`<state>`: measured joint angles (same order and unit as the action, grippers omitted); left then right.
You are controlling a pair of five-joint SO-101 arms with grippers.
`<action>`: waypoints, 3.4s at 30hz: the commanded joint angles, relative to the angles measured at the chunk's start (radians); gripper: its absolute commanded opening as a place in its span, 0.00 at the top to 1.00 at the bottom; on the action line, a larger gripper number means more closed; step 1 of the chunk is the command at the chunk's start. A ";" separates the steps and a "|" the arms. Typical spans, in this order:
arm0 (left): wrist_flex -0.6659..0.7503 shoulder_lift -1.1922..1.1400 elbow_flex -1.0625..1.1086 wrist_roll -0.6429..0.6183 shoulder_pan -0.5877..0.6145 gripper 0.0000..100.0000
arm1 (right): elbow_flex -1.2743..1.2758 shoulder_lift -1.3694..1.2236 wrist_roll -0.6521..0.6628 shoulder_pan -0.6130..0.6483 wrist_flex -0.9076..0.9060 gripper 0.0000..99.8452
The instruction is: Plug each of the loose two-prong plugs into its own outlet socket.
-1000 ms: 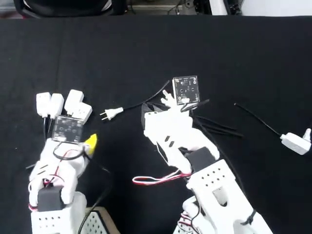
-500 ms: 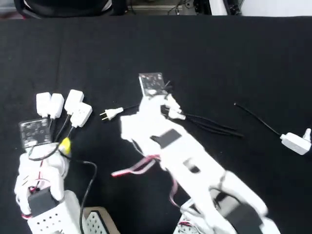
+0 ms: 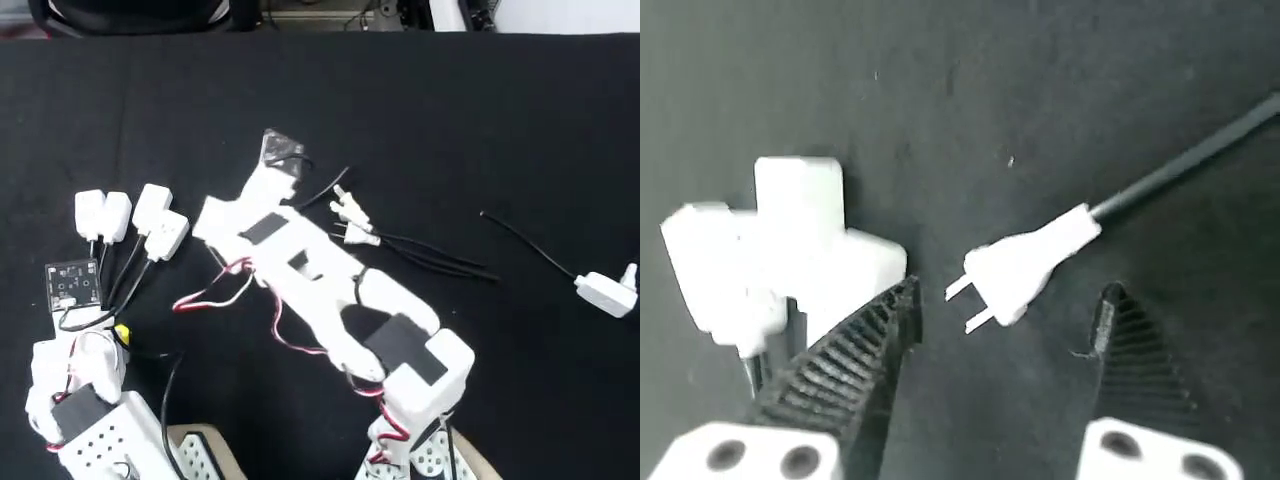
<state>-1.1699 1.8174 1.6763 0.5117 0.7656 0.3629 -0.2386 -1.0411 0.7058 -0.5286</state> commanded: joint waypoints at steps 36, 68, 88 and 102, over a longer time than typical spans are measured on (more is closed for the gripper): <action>-0.020 0.006 0.013 0.009 0.001 0.75 | -0.625 -0.277 0.137 -0.095 -0.692 0.99; -0.020 0.006 0.013 0.009 0.001 0.75 | -0.788 -0.498 -0.020 -0.063 -0.448 0.75; -0.020 0.006 0.013 0.009 0.001 0.75 | -1.454 -0.900 0.152 -0.006 -1.000 0.95; -0.020 0.006 0.013 0.009 0.001 0.75 | -1.678 -0.938 0.483 -0.114 -1.240 0.99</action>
<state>-1.1853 1.8174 1.6763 0.5132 0.7656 -1.3464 -1.2727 -0.6928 0.6214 -1.7300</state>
